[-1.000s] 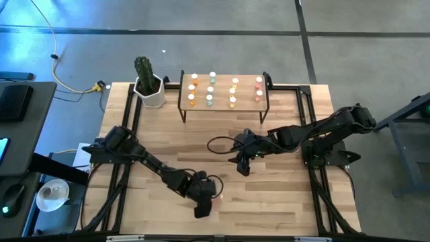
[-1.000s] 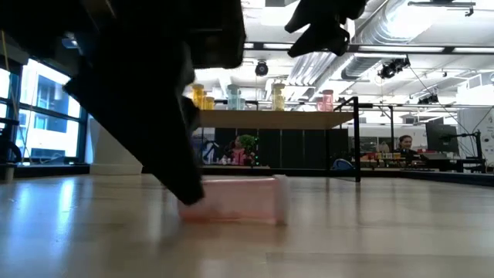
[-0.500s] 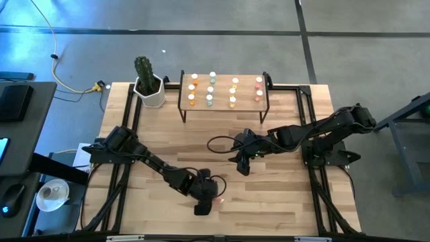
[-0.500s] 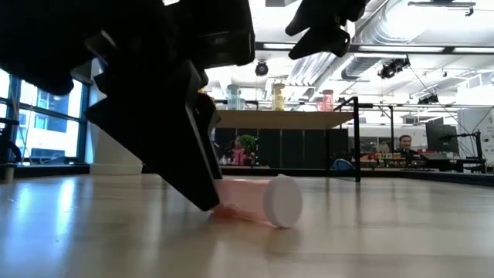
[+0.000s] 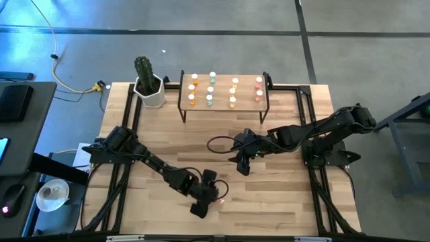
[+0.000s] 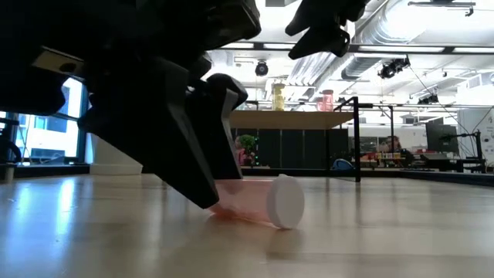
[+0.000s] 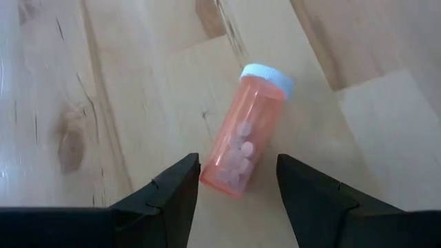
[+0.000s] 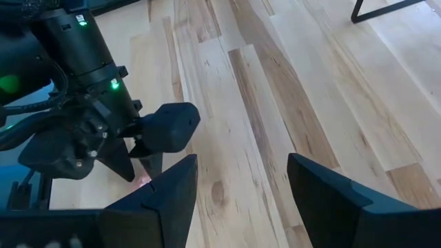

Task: Pick and place medicine bottles onto shelf by color
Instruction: Put the pink pill bottle on the shelf

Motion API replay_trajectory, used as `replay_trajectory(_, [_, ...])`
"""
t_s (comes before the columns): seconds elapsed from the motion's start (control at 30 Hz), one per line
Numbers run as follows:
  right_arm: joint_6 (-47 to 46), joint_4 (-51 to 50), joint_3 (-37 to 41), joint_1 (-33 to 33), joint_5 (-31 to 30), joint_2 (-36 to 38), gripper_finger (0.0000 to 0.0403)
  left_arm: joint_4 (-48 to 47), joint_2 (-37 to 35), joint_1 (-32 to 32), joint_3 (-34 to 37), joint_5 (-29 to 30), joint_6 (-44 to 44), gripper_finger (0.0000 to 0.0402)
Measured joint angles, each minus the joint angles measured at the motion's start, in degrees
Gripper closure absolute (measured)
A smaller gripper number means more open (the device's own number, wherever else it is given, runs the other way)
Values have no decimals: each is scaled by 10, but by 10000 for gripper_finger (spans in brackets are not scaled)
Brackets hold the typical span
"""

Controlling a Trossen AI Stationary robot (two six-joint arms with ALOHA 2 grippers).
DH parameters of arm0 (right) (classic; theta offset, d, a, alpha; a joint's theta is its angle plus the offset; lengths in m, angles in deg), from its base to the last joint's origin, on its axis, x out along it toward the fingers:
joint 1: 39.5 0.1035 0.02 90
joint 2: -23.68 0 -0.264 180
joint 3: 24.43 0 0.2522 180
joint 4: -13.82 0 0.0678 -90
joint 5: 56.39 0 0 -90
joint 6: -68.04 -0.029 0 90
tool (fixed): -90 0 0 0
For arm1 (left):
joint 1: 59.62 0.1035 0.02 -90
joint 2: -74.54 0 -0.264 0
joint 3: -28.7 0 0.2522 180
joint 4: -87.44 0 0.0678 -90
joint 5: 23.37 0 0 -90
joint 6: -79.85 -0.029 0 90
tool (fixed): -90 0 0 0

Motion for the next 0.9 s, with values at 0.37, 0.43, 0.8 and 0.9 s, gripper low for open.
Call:
replay_trajectory(0.37, [0,0,0,0,0,0,187,9,3,15,0,-11,-20,216])
replay_trajectory(0.43, [0,0,0,0,0,0,187,10,4,19,0,-20,-20,216])
replay_trajectory(0.8, [0,1,0,0,0,0,187,15,14,23,0,-21,-20,237])
replay_trajectory(0.9, [0,0,0,0,0,0,187,17,14,23,0,-21,-21,262])
